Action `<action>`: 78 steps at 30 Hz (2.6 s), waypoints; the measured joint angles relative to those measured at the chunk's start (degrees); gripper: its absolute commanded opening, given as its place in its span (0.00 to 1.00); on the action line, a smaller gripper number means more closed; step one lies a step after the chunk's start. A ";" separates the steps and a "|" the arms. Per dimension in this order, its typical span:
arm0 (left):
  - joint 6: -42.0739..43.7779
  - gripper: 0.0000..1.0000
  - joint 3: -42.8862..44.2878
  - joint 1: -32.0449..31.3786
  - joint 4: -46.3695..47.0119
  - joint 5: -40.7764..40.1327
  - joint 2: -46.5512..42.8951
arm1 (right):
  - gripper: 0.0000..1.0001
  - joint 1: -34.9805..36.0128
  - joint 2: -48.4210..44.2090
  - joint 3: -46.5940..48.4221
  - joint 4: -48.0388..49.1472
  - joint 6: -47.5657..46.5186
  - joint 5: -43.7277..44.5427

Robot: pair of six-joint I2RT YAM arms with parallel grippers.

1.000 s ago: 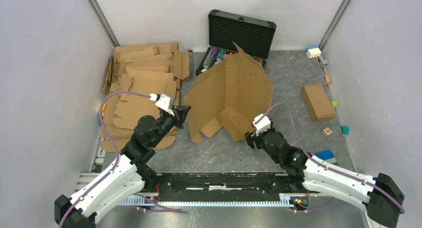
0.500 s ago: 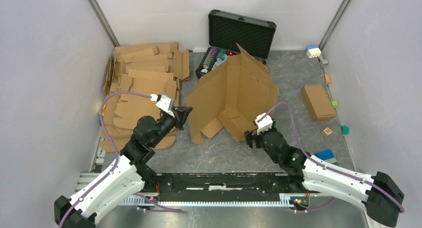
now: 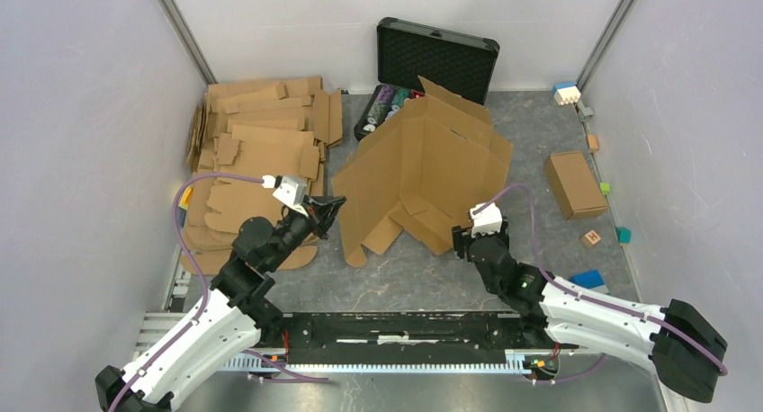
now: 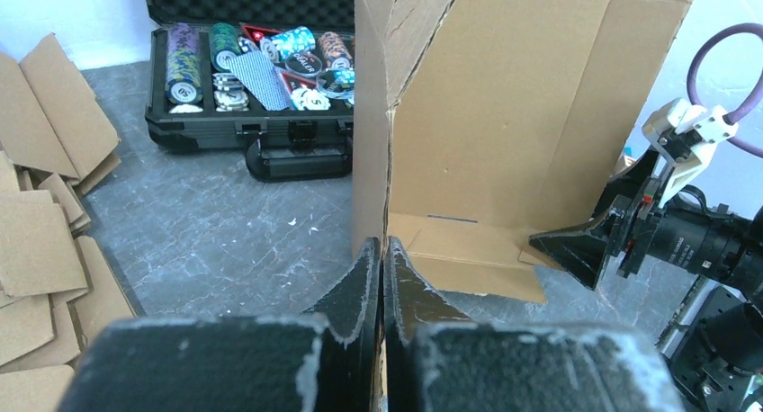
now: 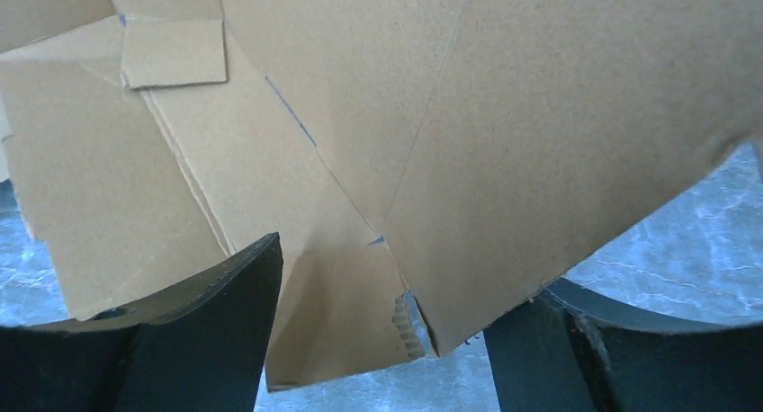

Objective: Fold the paper box

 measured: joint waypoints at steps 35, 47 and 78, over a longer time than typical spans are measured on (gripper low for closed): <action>-3.02 0.02 -1.46 -0.61 1.90 3.06 0.59 | 0.40 -3.10 11.61 1.11 10.58 1.33 4.46; -4.92 0.02 -3.69 -0.74 2.58 6.19 -1.79 | 0.38 -3.13 5.88 -5.51 13.79 2.91 4.90; -6.01 0.02 -3.37 -0.92 2.49 7.52 -0.48 | 0.57 -6.49 4.09 0.98 6.54 4.55 -1.66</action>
